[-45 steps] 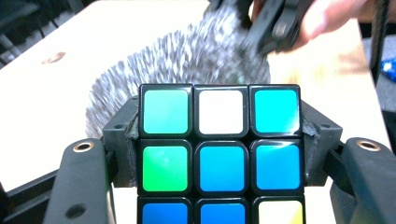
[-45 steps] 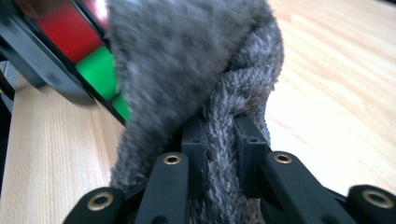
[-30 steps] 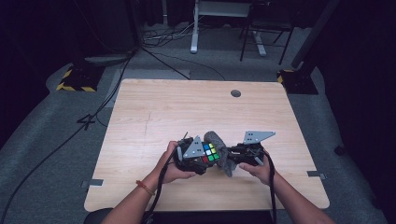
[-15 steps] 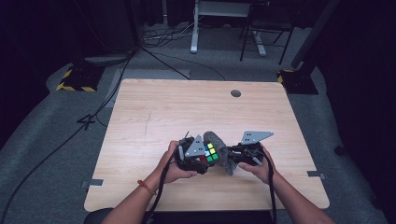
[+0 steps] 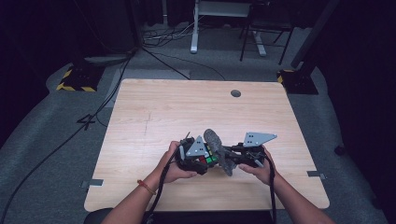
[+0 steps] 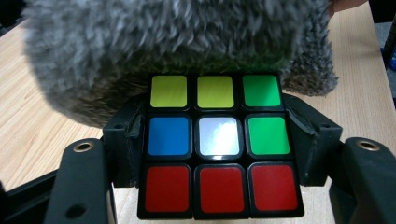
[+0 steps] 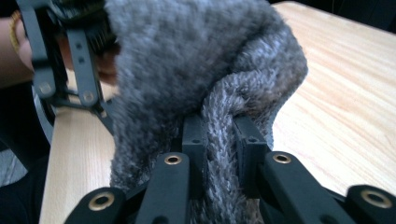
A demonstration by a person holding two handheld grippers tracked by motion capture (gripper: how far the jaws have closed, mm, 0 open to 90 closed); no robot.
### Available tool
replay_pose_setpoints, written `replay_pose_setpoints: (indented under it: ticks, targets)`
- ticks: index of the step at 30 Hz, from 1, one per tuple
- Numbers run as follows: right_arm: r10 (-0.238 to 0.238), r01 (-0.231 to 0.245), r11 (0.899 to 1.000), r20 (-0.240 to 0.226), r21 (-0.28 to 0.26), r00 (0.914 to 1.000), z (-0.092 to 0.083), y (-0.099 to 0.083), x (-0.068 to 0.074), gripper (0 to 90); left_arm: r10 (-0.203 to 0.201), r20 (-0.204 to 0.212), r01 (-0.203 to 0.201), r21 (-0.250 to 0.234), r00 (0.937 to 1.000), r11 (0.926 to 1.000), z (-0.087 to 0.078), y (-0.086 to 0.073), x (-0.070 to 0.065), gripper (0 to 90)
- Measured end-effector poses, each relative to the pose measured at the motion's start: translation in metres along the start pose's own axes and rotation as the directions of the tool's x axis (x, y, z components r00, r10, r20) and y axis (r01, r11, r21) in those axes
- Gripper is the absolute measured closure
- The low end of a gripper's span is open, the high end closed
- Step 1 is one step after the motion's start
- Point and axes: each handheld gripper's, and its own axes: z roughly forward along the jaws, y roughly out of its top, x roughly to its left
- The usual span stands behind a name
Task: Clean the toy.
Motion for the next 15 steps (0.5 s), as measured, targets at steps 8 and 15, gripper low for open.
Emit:
replay_pose_setpoints:
  ticks: [8,15]
  targets:
    - [-0.008,-0.003,0.983,0.059,0.183,0.9982,0.015,-0.009,-0.006,78.0,-0.011,-0.007,0.01,-0.056,0.9999,0.9984,-0.011,0.004,0.001,33.4]
    - [-0.024,0.016,0.969,0.032,0.249,0.9992,0.022,-0.012,-0.005,77.9,-0.013,-0.015,0.013,-0.052,0.9998,0.9986,-0.011,0.002,0.003,33.5]
